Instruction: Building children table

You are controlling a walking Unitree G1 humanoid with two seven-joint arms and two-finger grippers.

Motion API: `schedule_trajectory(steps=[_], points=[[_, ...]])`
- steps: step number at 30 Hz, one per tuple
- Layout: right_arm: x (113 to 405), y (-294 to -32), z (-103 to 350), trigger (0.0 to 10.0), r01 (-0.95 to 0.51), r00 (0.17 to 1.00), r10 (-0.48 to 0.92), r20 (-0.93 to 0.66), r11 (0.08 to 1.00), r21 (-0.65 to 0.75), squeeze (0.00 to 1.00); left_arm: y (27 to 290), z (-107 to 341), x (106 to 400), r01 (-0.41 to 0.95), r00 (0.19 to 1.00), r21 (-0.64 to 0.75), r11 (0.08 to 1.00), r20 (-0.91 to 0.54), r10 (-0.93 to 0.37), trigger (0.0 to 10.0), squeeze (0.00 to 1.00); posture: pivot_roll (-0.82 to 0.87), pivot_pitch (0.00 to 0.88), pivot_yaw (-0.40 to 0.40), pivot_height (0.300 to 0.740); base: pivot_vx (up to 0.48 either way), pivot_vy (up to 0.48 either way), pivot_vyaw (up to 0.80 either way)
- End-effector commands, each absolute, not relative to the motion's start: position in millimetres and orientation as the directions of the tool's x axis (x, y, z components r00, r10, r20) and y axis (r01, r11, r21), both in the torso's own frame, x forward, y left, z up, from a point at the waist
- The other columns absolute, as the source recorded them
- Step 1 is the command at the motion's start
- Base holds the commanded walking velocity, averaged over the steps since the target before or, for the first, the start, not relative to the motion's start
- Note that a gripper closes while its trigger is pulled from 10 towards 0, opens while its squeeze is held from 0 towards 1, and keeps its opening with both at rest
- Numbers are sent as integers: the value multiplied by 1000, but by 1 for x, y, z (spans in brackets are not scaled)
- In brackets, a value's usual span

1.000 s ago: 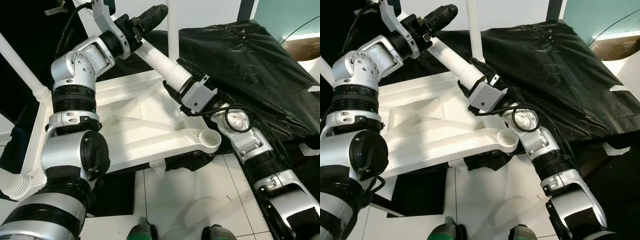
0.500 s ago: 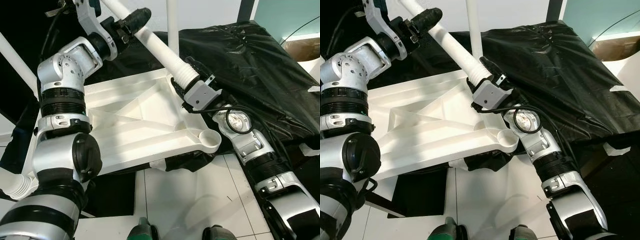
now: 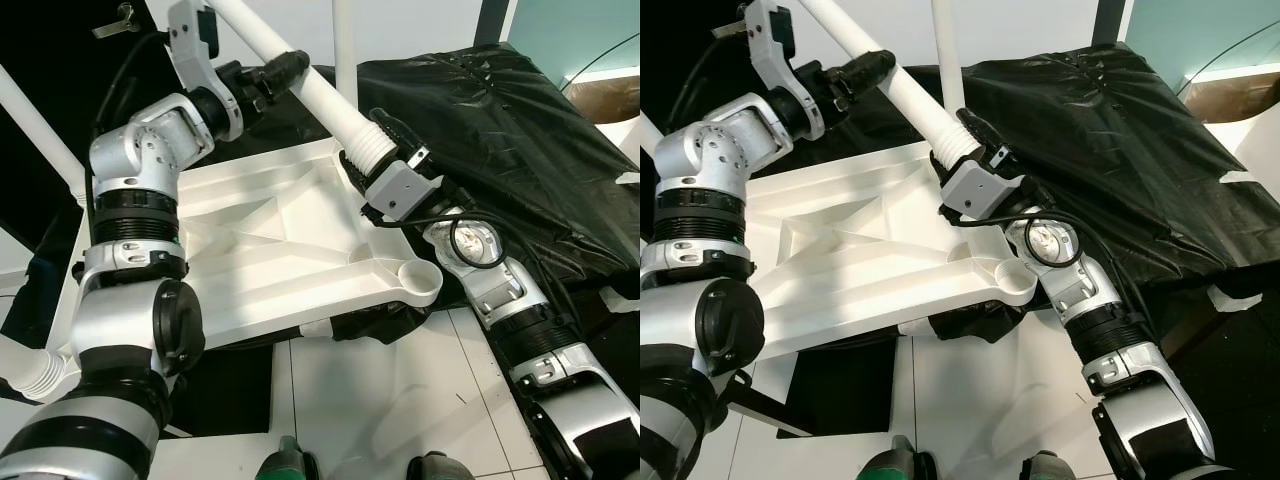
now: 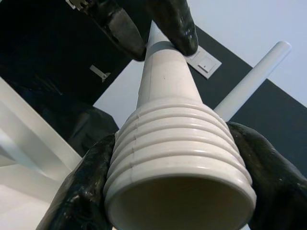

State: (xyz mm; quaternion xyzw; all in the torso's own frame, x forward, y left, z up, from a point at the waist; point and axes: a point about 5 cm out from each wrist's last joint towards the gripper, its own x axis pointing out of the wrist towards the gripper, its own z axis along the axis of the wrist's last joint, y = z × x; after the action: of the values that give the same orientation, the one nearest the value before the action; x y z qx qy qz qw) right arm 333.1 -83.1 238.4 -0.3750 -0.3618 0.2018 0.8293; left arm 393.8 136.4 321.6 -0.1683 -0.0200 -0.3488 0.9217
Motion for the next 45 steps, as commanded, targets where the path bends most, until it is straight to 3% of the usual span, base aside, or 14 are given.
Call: schedule_trajectory(steps=[1, 8, 14, 15, 16, 17, 19, 27, 28, 38, 41, 42, 44, 45], points=[[327, -75, 243, 10000, -56, 615, 628, 477, 638, -768, 0, 136, 314, 395, 639, 762, -306, 706, 129, -634, 10000, 0, -26, 9, 118, 740, 0, 0, 0], [323, -72, 233, 10000, -74, 611, 644, 461, 625, -777, 0, 132, 328, 397, 651, 729, -495, 576, 195, -656, 10000, 0, -23, 11, 120, 740, 0, 0, 0], [320, -71, 226, 10000, -73, 616, 636, 464, 633, -771, 0, 135, 326, 403, 573, 770, -601, 558, 161, -618, 10000, 0, -18, 15, 120, 740, 0, 0, 0], [318, -69, 223, 10000, -72, 614, 637, 467, 634, -770, 0, 135, 322, 405, 543, 781, -630, 555, 135, -610, 4235, 0, -18, 16, 122, 740, 0, 0, 0], [318, -69, 223, 10000, -72, 614, 637, 467, 634, -770, 0, 135, 322, 405, 543, 781, -630, 555, 135, -610, 4235, 0, -18, 16, 122, 740, 0, 0, 0], [316, -68, 222, 10000, -69, 612, 635, 472, 637, -768, 0, 135, 318, 406, 521, 787, -648, 555, 114, -606, 3490, 0, -18, 16, 122, 740, 0, 0, 0], [314, -67, 217, 10000, -72, 614, 630, 475, 644, -762, 0, 131, 309, 406, 498, 787, -669, 552, 81, -612, 0, 0, -20, 17, 125, 740, 0, 0, 0], [311, -68, 208, 10000, -83, 627, 623, 468, 650, -755, 0, 130, 304, 405, 482, 786, -691, 538, 70, -615, 0, 0, -18, 20, 128, 740, 0, 0, 0], [311, -69, 206, 10000, -97, 637, 612, 469, 667, -739, 1000, 129, 302, 405, 476, 785, -698, 536, 63, -616, 0, 0, -17, 21, 127, 740, 0, 0, 0], [309, -77, 197, 10000, -176, 709, 522, 474, 782, -598, 1000, 127, 289, 404, 450, 799, -681, 577, 18, -602, 0, 0, -16, 25, 115, 740, 0, 0, 0], [308, -77, 193, 10000, -252, 768, 467, 437, 849, -464, 1000, 122, 293, 399, 486, 797, -649, 585, 55, -601, 0, 0, -16, 23, 107, 740, 0, 0, 0], [309, -77, 193, 10000, -292, 791, 451, 413, 872, -393, 341, 119, 295, 396, 510, 799, -618, 599, 82, -596, 0, 0, -17, 20, 105, 740, 0, 0, 0], [309, -77, 193, 10000, -292, 791, 451, 413, 872, -393, 341, 119, 295, 396, 510, 799, -618, 599, 82, -596, 0, 0, -17, 20, 105, 740, 0, 0, 0], [314, -74, 201, 10000, -342, 807, 448, 386, 886, -315, 0, 109, 299, 387, 557, 799, -538, 633, 137, -586, 8314, 0, -17, 16, 96, 740, 0, 0, 0]])
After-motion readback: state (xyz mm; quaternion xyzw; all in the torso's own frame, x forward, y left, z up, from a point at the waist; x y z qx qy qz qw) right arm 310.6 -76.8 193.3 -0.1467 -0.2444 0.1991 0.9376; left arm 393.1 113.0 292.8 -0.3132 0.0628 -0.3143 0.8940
